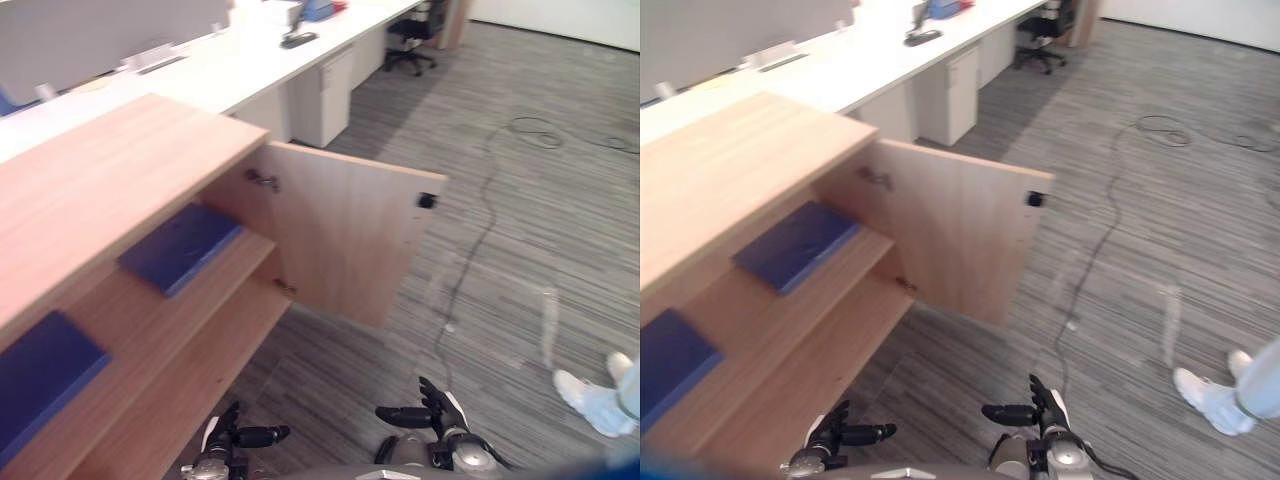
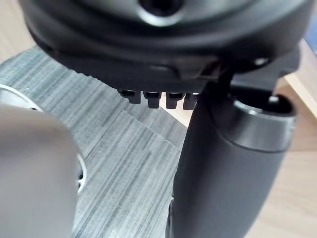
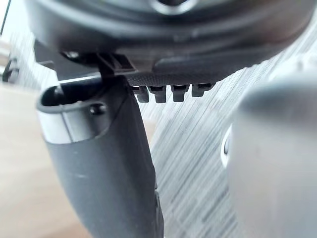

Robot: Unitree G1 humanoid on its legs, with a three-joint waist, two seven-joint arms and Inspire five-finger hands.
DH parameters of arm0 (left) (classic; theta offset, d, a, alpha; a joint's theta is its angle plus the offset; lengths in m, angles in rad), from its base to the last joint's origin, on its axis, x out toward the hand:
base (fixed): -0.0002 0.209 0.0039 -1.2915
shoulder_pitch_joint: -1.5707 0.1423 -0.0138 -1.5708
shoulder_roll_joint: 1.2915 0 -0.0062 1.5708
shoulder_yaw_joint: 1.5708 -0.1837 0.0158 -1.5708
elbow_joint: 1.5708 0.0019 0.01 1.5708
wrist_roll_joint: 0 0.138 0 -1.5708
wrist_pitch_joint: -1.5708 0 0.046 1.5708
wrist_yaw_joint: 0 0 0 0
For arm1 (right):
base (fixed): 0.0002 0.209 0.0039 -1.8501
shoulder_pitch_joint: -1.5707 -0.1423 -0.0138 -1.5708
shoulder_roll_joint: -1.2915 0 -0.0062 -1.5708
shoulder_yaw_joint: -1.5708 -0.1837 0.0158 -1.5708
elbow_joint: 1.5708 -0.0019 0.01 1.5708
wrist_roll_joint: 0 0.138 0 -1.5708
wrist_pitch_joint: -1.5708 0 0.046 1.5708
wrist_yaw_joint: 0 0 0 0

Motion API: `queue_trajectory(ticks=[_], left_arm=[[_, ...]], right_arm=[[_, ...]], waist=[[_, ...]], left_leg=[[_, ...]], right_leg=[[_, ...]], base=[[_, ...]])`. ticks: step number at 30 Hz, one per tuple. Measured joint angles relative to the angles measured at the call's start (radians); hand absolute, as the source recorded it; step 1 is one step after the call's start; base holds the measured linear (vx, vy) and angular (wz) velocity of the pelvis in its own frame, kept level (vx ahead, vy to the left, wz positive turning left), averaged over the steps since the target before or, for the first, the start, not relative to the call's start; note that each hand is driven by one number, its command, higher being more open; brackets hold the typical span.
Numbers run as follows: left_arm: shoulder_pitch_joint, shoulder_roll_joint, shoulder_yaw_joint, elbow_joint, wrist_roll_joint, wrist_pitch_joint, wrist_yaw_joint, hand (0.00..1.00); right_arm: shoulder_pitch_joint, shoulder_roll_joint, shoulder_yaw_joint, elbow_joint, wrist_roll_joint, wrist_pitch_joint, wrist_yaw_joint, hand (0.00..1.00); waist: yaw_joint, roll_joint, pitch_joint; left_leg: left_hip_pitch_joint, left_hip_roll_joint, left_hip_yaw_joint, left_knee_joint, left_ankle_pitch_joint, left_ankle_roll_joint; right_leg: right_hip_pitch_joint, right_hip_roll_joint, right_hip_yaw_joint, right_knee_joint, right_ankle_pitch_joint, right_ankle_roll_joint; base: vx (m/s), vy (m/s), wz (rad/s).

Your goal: Walk over to the cabinet, pick up the folder, carry it to the office cabinet, place the folder inside the office cabinet, then close the office cabinet door

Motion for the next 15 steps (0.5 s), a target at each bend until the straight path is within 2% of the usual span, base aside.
queue_trajectory(ticks=[1, 2, 3, 4, 5, 6, 7, 9, 12, 15], left_arm=[[0.000, -0.010, -0.004, 0.008, 0.001, 0.000, -0.001, 1.00], [0.002, -0.012, -0.003, 0.008, 0.001, -0.001, 0.001, 1.00], [0.002, -0.018, -0.004, 0.009, 0.002, -0.002, 0.006, 1.00], [-0.003, -0.014, -0.004, 0.016, 0.001, -0.003, 0.016, 1.00], [-0.015, -0.020, -0.003, 0.031, 0.001, 0.000, 0.022, 1.00], [-0.020, -0.032, -0.005, 0.041, 0.001, 0.002, 0.024, 1.00], [-0.032, -0.041, -0.006, 0.041, 0.000, 0.002, 0.025, 1.00], [-0.045, -0.052, -0.025, 0.036, -0.001, 0.002, 0.028, 1.00], [-0.062, -0.076, -0.068, 0.007, -0.001, 0.001, 0.034, 1.00], [-0.059, -0.092, -0.106, -0.007, 0.006, -0.006, 0.034, 1.00]], right_arm=[[-0.001, -0.008, -0.030, 0.006, 0.000, 0.004, -0.010, 1.00], [-0.002, -0.009, -0.050, 0.005, 0.000, 0.005, -0.013, 1.00], [-0.001, -0.015, -0.085, 0.005, 0.000, 0.006, -0.020, 1.00], [0.008, -0.018, -0.096, 0.001, 0.004, 0.008, -0.029, 1.00], [0.006, -0.020, -0.097, 0.010, 0.007, 0.012, -0.033, 1.00], [0.024, -0.026, -0.107, 0.007, 0.012, 0.017, -0.038, 1.00], [0.035, -0.025, -0.120, 0.001, 0.038, 0.017, -0.043, 1.00], [0.043, -0.025, -0.124, 0.001, 0.043, 0.019, -0.048, 1.00], [0.038, -0.019, -0.119, -0.022, 0.069, 0.019, -0.054, 1.00], [0.027, -0.012, -0.113, -0.066, 0.077, 0.019, -0.056, 1.00]], waist=[[0.003, 0.013, -0.006], [0.004, 0.015, -0.008], [0.007, 0.031, -0.023], [-0.012, -0.005, -0.026], [-0.013, -0.007, -0.017], [-0.015, 0.007, -0.029], [-0.021, 0.011, -0.032], [-0.025, 0.022, -0.032], [-0.023, 0.052, -0.044], [-0.021, 0.076, -0.059]], left_leg=[[0.002, -0.026, -0.061, -0.060, 0.005, 0.009], [0.004, -0.037, -0.072, -0.093, 0.018, 0.028], [0.003, -0.030, -0.072, -0.157, 0.049, 0.067], [0.008, -0.030, -0.048, -0.151, 0.074, 0.017], [0.023, -0.022, -0.048, -0.154, 0.080, 0.003], [0.024, 0.004, -0.054, -0.166, 0.086, 0.003], [0.019, 0.020, -0.064, -0.173, 0.105, 0.001], [0.022, 0.038, -0.071, -0.191, 0.131, -0.011], [0.020, 0.046, -0.084, -0.223, 0.157, -0.008], [0.021, 0.046, -0.130, -0.235, 0.162, -0.002]], right_leg=[[0.009, 0.061, 0.023, -0.087, 0.033, 0.008], [0.017, 0.095, 0.030, -0.139, 0.048, 0.024], [0.014, 0.138, 0.022, -0.168, 0.045, 0.027], [-0.017, 0.126, 0.100, -0.088, 0.014, -0.007], [-0.010, 0.152, 0.112, -0.092, 0.009, -0.028], [0.008, 0.202, 0.116, -0.157, 0.030, -0.024], [0.014, 0.235, 0.116, -0.192, 0.046, -0.043], [0.020, 0.264, 0.113, -0.213, 0.050, -0.057], [0.024, 0.287, 0.101, -0.246, 0.058, -0.073], [0.049, 0.290, 0.076, -0.268, 0.058, -0.073]], base=[[-0.13, -0.263, -1.22], [-0.18, -0.058, -1.25], [-0.11, -0.070, -1.13], [-0.08, -0.101, -0.97], [-0.04, -0.173, -0.69], [0.00, -0.196, -0.53], [0.00, -0.197, -0.42], [0.03, -0.162, -0.12], [0.05, -0.106, 0.05], [0.05, -0.059, 0.24]])
